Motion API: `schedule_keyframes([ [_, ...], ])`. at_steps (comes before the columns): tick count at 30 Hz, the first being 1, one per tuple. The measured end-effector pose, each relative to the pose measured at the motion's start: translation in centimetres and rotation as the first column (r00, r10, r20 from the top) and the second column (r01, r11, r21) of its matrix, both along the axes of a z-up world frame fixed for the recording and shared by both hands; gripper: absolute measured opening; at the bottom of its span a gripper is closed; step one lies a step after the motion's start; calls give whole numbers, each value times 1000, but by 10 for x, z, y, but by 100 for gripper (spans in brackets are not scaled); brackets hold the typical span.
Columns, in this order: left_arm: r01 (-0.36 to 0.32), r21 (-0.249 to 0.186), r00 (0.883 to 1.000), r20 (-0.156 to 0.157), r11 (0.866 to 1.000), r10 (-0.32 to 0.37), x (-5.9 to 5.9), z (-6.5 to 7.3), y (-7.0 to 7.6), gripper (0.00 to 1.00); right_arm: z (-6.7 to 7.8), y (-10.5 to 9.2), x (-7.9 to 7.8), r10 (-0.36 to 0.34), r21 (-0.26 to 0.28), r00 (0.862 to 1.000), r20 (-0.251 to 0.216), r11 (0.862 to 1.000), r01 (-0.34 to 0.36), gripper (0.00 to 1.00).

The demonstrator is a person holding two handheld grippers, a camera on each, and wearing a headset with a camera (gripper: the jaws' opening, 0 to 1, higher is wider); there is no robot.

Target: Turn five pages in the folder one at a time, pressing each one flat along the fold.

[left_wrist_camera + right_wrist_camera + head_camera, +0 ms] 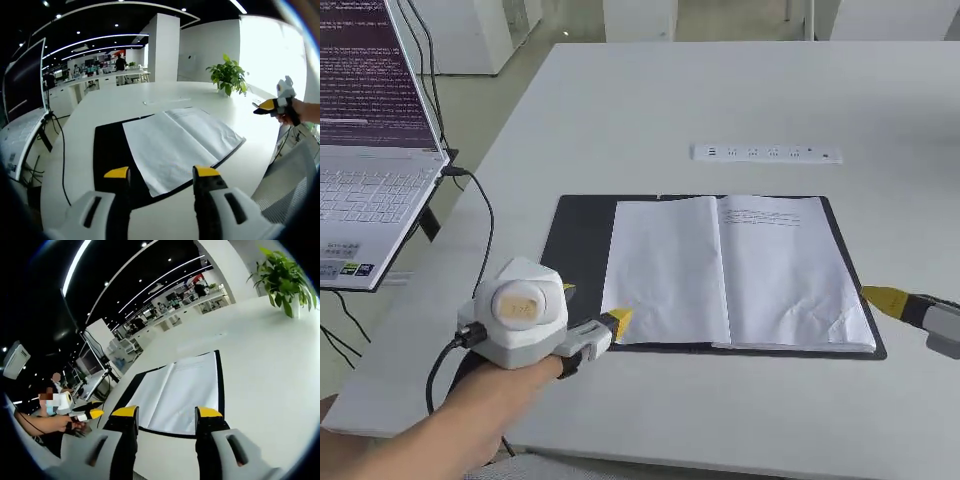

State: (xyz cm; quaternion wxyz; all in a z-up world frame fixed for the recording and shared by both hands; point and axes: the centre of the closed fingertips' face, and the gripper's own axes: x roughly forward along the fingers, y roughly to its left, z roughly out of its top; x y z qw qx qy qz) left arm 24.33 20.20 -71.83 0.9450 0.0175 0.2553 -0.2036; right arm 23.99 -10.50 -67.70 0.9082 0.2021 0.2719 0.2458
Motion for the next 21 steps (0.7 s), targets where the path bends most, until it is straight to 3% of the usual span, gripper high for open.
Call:
schedule_keyframes([
  [4, 6, -14, 1000, 10, 1000, -6, -12, 9, 1, 55, 0, -12, -8, -49, -33, 999, 24, 998, 49, 48],
  [8, 5, -31, 1000, -2, 1000, -5, -23, 15, 1, 64, 0, -20, -17, -85, -48, 996, 37, 995, 87, 52],
  [15, 21, -29, 1000, 17, 999, -20, -34, 20, 0, 62, -3, -27, -26, -128, -34, 991, 42, 991, 129, 50],
  [21, 30, -24, 1000, 9, 999, -30, -40, 17, -6, 61, -6, -21, -26, -158, -3, 986, 48, 987, 158, 48],
])
